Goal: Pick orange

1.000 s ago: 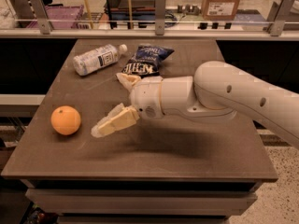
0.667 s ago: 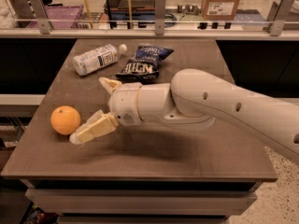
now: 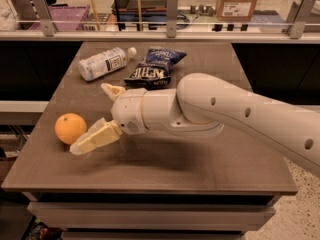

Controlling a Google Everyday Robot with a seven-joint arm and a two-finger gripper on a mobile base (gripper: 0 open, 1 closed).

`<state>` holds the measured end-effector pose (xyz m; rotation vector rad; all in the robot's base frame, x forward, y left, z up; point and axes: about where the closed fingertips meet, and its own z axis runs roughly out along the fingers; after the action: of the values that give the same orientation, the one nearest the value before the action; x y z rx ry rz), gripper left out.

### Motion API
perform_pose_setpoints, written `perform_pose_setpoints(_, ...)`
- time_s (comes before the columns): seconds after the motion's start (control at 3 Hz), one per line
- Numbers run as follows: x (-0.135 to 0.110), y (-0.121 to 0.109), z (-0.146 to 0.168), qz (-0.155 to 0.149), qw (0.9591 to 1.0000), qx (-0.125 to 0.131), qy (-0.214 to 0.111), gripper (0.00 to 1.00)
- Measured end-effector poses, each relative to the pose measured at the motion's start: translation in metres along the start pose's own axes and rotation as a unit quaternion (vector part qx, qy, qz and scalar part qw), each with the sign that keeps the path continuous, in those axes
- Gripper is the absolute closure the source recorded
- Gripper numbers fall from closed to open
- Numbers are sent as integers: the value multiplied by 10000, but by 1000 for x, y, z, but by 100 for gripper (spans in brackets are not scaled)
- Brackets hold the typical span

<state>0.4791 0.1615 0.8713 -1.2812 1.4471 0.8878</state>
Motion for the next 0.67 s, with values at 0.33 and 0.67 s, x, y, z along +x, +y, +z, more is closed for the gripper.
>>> perform_pose_setpoints(0.33,2,1,10,9,10000,-95,25,0)
perform_pose_setpoints(0.67,5,6,23,-15,9996,-284,87,17)
